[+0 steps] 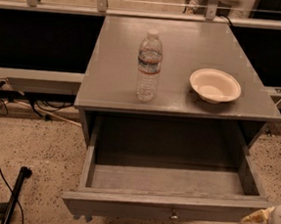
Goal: Close top drawer
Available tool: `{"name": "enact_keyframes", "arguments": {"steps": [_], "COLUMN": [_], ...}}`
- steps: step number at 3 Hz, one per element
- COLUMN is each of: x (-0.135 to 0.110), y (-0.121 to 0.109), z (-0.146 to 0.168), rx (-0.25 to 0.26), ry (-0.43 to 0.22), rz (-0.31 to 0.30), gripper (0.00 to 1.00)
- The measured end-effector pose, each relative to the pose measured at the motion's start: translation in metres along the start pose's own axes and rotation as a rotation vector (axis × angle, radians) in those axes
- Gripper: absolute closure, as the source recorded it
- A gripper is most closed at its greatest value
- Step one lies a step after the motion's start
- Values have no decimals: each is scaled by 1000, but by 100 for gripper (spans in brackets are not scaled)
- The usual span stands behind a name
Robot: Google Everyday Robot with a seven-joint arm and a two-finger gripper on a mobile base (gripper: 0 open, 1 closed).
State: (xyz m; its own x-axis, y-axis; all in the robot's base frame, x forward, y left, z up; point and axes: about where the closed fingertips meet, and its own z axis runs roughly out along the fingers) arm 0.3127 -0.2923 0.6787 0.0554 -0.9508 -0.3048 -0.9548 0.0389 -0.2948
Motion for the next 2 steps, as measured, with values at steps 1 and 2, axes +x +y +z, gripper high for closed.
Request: {"name": "enact_keyframes", "arguments": {"steps": [1,2], "x": [-14,-28], "y": [10,20], "z": [30,61], "rx": [-56,-75], "ry": [-70,-137], "rz": [-16,-20], "gripper": [100,100]}}
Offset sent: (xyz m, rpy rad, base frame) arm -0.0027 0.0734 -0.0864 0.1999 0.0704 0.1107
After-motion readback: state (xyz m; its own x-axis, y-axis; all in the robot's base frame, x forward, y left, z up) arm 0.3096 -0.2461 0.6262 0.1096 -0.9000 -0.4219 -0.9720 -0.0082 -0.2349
